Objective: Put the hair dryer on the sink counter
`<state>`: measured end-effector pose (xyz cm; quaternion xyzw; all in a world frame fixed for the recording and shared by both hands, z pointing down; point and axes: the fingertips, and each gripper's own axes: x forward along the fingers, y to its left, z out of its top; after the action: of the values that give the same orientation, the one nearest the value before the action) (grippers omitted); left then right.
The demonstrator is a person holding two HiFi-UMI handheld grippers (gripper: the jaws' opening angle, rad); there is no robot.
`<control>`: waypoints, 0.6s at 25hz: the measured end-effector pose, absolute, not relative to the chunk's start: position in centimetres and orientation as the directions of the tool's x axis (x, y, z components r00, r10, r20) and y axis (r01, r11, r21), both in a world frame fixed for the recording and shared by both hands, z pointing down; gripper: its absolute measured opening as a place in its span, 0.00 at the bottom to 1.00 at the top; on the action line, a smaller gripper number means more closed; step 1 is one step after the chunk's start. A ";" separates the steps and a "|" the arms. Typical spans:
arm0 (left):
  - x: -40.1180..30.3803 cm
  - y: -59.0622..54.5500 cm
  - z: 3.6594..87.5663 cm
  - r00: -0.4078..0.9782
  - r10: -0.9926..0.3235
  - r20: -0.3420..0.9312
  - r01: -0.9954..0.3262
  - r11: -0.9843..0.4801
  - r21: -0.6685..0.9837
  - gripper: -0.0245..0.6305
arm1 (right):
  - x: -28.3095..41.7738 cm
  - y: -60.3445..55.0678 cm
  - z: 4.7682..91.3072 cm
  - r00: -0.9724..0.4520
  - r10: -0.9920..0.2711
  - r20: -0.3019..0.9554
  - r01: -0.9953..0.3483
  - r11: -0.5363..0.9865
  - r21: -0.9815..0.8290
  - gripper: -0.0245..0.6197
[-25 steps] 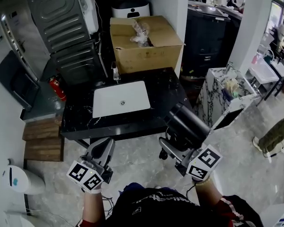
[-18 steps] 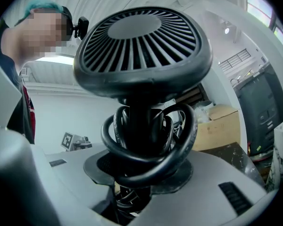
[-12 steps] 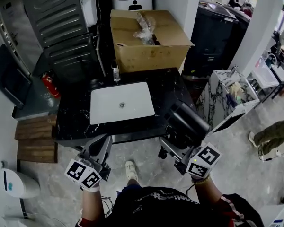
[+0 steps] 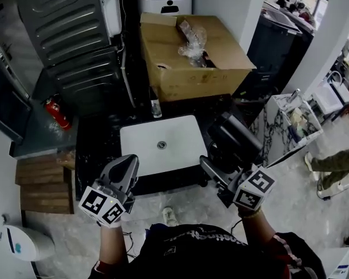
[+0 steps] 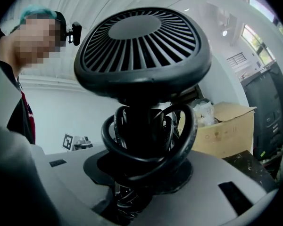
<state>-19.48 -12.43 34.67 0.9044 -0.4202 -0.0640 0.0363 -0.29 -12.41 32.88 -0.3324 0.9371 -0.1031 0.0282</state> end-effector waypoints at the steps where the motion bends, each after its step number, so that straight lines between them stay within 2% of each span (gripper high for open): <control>1: -20.1 -13.3 34.8 0.644 -0.761 -0.085 -0.751 -0.649 0.121 0.06 | -1.0 -13.2 33.0 -0.775 -0.632 0.026 -0.622 0.755 -0.208 0.32; 7: -22.4 -17.8 36.0 0.668 -0.739 -0.091 -0.723 -0.673 0.157 0.06 | -3.2 -16.9 33.7 -0.755 -0.651 0.076 -0.651 0.731 -0.205 0.32; 15: -21.2 -21.2 36.9 0.682 -0.725 -0.094 -0.699 -0.685 0.207 0.06 | -2.1 -20.0 34.5 -0.743 -0.659 0.119 -0.668 0.716 -0.201 0.32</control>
<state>-21.15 -21.21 36.86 0.9139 -0.3895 -0.0843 0.0772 -2.08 -20.00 34.47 -0.3582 0.9262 -0.1162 -0.0194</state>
